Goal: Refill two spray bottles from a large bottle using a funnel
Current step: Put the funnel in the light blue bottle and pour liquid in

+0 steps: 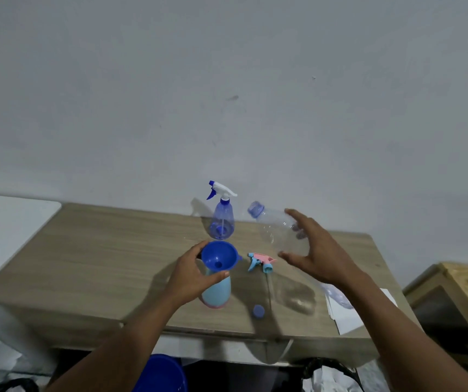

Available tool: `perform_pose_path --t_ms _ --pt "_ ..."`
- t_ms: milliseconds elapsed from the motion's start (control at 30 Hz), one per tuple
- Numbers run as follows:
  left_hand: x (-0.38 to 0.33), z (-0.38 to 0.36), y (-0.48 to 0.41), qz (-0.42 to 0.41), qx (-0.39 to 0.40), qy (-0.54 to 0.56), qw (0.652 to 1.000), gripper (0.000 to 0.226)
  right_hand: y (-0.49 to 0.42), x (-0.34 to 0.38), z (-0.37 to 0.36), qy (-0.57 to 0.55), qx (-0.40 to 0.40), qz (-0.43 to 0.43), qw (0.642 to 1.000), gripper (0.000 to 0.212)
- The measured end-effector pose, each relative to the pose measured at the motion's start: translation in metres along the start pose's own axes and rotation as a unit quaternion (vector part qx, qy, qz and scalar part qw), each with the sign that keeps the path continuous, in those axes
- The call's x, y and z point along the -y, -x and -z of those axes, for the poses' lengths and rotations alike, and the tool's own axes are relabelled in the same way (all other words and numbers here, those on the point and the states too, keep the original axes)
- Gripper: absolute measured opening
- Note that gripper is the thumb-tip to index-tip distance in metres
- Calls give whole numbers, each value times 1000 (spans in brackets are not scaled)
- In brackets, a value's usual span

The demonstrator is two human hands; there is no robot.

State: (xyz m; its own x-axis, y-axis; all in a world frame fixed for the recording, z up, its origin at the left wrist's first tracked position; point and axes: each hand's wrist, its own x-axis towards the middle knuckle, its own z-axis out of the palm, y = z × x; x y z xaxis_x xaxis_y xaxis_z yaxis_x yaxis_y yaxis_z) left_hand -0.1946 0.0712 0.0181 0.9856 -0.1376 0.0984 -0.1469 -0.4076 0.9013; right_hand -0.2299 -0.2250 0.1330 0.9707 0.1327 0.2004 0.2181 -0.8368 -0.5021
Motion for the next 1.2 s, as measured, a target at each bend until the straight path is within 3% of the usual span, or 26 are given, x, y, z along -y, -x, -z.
perform_pose_path --t_ms 133,367,533,1200 --pt "-1 2 -1 -5 3 -3 1000 76 -5 5 -4 158 103 22 982 92" --pt "-7 4 -1 -13 6 -13 1000 68 -13 12 -8 238 159 35 958 94" --pt "-6 4 -1 -17 4 -4 1000 67 -19 18 -9 302 156 60 939 92" --pt "-5 5 -1 -31 0 9 999 66 -24 31 -8 361 132 92 918 91"
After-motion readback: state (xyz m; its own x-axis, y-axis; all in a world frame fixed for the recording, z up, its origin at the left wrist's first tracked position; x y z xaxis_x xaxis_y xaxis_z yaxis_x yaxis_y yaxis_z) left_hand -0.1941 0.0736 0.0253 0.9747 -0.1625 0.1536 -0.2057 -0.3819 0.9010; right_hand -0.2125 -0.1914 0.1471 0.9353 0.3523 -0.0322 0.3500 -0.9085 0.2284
